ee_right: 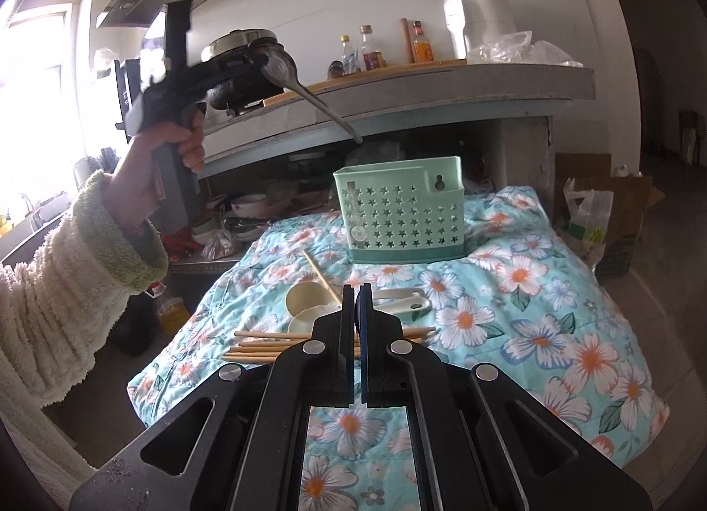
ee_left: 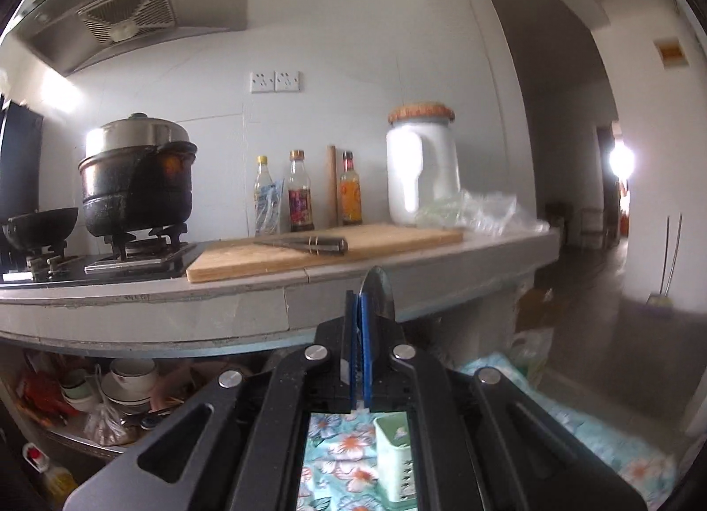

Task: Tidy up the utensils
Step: 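Lift the steel spoon with the left gripper and lower it into the green caddy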

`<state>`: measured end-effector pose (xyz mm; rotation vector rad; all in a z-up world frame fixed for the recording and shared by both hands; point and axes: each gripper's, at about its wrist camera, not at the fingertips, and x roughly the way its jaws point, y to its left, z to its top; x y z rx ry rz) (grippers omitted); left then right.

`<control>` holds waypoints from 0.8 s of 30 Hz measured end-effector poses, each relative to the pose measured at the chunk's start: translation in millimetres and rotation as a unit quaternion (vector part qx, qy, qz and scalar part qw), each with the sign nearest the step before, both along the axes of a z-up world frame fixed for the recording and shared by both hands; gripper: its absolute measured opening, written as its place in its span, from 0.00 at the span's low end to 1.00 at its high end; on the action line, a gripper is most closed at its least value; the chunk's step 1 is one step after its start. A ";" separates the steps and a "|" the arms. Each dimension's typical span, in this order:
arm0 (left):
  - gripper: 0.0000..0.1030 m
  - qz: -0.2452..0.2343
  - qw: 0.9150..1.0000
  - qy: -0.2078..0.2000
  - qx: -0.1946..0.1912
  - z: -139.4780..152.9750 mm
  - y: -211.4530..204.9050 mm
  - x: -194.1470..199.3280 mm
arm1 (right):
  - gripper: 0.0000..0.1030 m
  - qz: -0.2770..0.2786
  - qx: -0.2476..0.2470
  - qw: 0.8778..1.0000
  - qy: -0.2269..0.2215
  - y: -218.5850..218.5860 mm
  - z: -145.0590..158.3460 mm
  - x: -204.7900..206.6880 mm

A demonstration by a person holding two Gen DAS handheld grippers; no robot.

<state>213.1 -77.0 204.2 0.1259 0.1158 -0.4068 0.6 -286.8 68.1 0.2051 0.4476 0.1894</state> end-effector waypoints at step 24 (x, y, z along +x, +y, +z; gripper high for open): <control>0.01 0.060 0.986 -0.071 0.138 -47.3 -61.4 43.5 | 0.00 0.002 0.008 1.000 0.008 -10.9 -3.0 17.1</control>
